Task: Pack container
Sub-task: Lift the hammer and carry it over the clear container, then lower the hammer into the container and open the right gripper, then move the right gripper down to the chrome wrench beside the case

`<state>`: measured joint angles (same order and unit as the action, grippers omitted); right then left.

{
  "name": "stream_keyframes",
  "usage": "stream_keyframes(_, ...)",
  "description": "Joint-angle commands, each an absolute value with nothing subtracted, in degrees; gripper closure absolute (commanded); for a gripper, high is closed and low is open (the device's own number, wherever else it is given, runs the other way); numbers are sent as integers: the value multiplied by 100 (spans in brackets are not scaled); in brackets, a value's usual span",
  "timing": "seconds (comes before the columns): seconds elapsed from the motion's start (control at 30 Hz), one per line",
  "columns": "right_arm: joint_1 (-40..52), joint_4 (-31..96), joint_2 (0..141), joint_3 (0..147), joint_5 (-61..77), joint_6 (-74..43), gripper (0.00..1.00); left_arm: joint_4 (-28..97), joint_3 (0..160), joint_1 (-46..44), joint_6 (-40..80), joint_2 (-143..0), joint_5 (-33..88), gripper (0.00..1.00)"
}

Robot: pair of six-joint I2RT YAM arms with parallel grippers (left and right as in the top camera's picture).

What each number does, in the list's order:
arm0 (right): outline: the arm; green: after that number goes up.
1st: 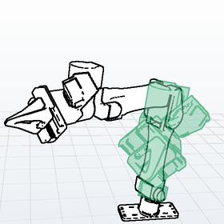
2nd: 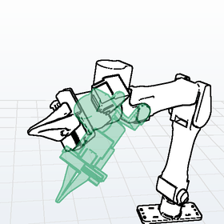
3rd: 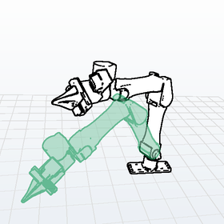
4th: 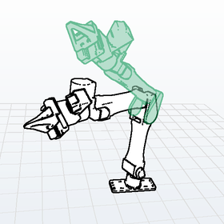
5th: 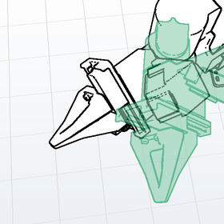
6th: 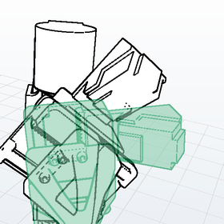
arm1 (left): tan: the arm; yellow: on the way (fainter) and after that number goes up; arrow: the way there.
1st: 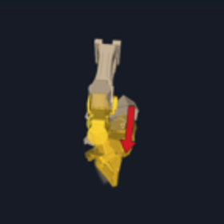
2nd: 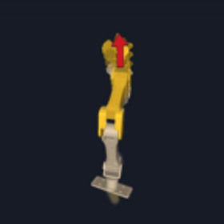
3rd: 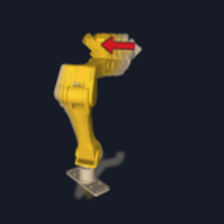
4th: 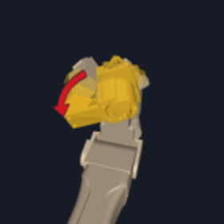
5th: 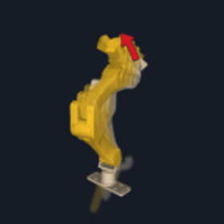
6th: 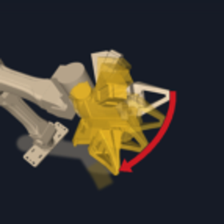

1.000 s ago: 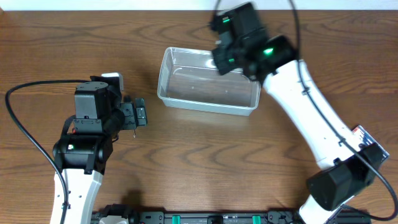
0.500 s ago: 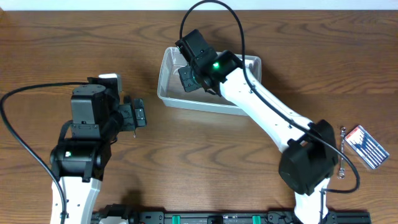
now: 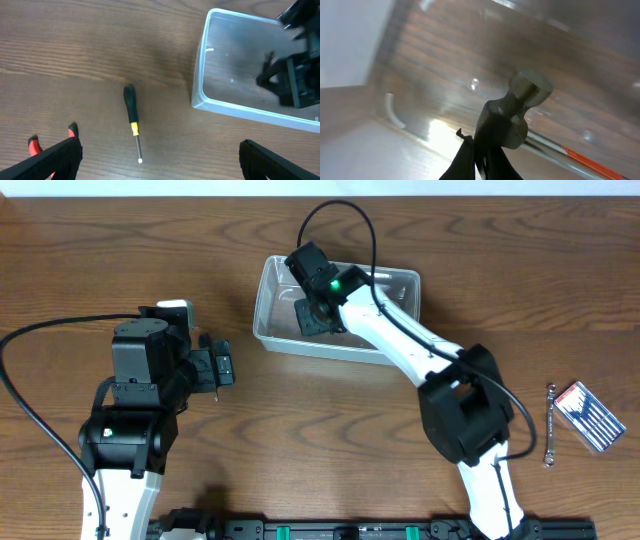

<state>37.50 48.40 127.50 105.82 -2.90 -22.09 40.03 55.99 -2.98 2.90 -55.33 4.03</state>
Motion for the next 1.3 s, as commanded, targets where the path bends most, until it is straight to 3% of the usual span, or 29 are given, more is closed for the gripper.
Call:
stream_keyframes(0.0, 3682, 4827, 12927, 10683, -126, -2167, 99, 4005, 5734, -263, 215, -5485, 318, 2)
stream_keyframes(0.07, 3671, 4866, 12999, 10683, 38, -2073, 98, 4005, 5734, -263, 217, -5485, 318, 2)
stream_keyframes(0.13, 3667, 4906, 13032, 10680, 58, -2051, 88, 4005, 5734, -263, 215, -5485, 316, 2)
stream_keyframes(0.23, 3658, 4897, 13039, 10683, 47, -2047, 86, 4005, 5734, -263, 215, -5485, 316, 2)
stream_keyframes(0.33, 3621, 4908, 13039, 10683, 49, -1935, 74, 4003, 5734, -263, 215, -5485, 316, 1)
stream_keyframes(0.57, 3496, 4991, 12951, 10689, 47, -1798, 79, 4003, 5734, -263, 215, -5485, 316, 2)
stream_keyframes(0.7, 3308, 5092, 12519, 10731, 47, -1446, 76, 4003, 5734, -263, 215, -5485, 316, 2)
stream_keyframes(0.77, 3181, 5260, 12182, 10798, 45, -1188, 67, 4003, 5734, -263, 215, -5485, 316, 2)
stream_keyframes(0.83, 3015, 5555, 11824, 10877, 1, -991, 51, 4003, 5734, -263, 215, -5485, 316, 2)
stream_keyframes(0.93, 2580, 6163, 11192, 10932, -353, -1157, 6, 4003, 5734, -263, 215, -5485, 316, 2)
stream_keyframes(0.97, 2375, 6372, 10995, 10932, -467, -1422, 1, 4003, 5734, -263, 215, -5485, 318, 2)
stream_keyframes(1.13, 1079, 7640, 10252, 10932, -580, -2777, 1, 4003, 5734, -263, 215, -5485, 318, 2)
stream_keyframes(1.27, 67, 8713, 10001, 10901, -631, -3127, 1, 4003, 5734, -263, 215, -5485, 318, 2)
